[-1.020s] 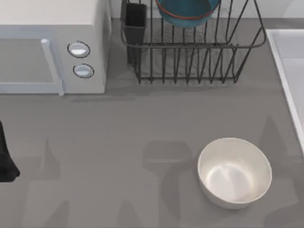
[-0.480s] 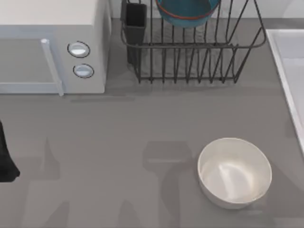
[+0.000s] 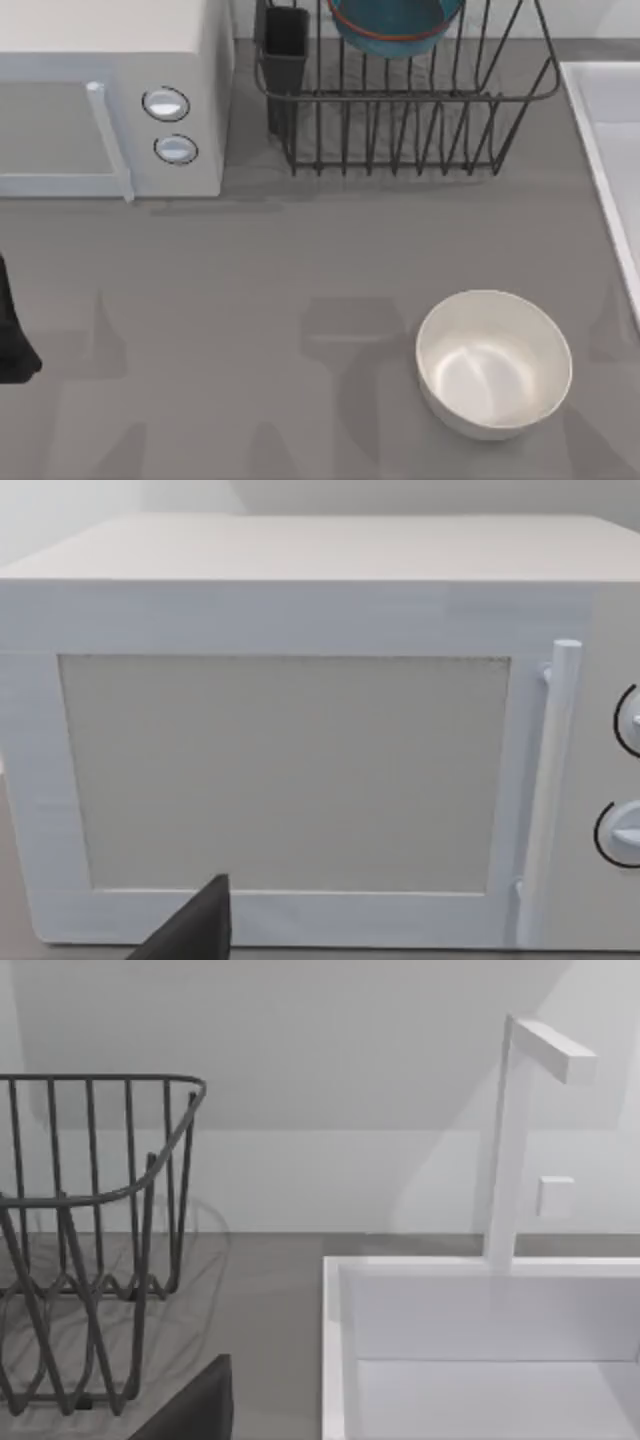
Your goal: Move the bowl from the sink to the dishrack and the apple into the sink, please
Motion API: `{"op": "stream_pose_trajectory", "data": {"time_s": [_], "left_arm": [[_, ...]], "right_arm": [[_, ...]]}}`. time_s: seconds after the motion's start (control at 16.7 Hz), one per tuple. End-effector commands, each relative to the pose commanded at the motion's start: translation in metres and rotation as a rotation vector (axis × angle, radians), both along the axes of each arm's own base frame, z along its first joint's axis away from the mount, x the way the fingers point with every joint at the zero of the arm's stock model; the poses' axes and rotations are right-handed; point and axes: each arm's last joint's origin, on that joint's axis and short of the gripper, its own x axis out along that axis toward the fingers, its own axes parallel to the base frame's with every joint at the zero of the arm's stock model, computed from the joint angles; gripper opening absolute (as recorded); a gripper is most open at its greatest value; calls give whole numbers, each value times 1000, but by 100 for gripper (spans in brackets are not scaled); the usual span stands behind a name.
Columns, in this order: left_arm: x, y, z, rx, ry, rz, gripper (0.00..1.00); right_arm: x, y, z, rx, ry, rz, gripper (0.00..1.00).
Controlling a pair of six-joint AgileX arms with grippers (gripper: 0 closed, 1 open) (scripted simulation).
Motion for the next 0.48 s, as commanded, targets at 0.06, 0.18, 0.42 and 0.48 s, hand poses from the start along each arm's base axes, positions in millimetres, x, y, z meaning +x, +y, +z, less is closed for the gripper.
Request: {"op": "stream_pose_trajectory", "data": {"time_s": [0.06, 0.18, 0.42, 0.48], "left_arm": [[0, 0, 0, 0, 0, 0, 100], [0, 0, 0, 0, 0, 0, 100], [0, 0, 0, 0, 0, 0, 100], [0, 0, 0, 0, 0, 0, 100]], "right_arm": [[-4, 1, -4, 1, 1, 1, 100], [-9, 3, -10, 1, 0, 2, 100], [-12, 4, -12, -1, -7, 2, 100], [-12, 4, -12, -1, -7, 2, 100]]}}
